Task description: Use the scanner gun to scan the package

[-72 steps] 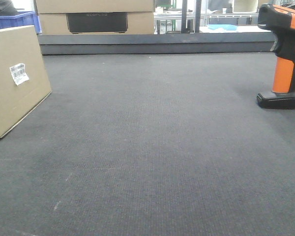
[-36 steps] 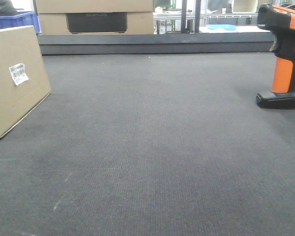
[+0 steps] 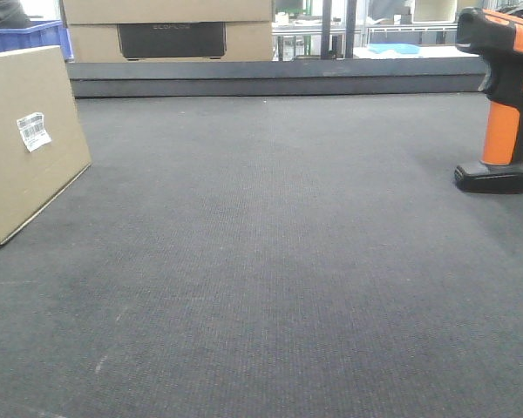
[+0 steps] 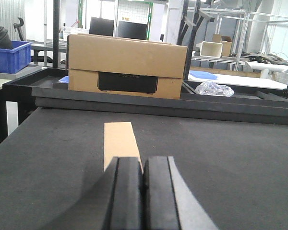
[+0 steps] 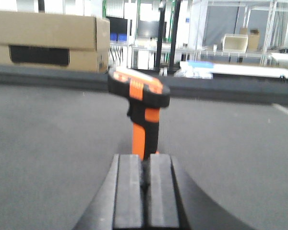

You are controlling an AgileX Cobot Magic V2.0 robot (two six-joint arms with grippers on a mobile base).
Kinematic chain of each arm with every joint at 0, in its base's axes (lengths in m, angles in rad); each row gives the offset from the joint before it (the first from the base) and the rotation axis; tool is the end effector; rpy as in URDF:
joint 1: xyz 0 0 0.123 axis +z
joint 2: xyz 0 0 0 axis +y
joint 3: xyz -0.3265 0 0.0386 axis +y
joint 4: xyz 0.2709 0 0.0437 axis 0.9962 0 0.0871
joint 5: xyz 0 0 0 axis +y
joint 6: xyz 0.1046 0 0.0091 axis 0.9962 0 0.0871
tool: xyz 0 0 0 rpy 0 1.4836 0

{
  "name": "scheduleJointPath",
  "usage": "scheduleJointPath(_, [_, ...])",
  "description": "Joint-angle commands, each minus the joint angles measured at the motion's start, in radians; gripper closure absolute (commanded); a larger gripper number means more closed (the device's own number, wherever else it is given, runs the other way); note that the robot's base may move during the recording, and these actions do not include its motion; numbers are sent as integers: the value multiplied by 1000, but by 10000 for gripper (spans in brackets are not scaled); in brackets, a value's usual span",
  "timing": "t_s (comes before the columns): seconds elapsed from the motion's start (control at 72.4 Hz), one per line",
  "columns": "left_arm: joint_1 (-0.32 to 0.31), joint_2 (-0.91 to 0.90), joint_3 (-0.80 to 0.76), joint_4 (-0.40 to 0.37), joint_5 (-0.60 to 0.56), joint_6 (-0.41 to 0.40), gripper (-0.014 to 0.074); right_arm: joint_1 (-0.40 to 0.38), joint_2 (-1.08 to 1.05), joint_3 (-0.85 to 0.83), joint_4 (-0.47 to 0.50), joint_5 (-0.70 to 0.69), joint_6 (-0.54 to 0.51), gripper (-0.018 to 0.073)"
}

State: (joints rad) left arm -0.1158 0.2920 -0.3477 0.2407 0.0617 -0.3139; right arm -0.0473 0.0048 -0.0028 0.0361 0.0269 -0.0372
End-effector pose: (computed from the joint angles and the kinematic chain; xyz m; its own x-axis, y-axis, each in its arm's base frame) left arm 0.0708 -0.0067 0.3213 0.0747 -0.0827 -0.9938 0.1068 0.9915 -0.0745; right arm 0.0494 -0.0022 0.2124 0.0582 -0.0039 -0.9983 0.0464 0.9989 -0.0012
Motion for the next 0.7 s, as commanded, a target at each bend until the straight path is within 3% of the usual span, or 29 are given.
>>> scheduleJointPath(0.0, [3,-8,-1,-2,-25,-6,708,-7,-5,3,3,16,2,725])
scheduleJointPath(0.691, [3,-8,-1,-2,-25,-6,708,-7,-5,3,3,4,2,725])
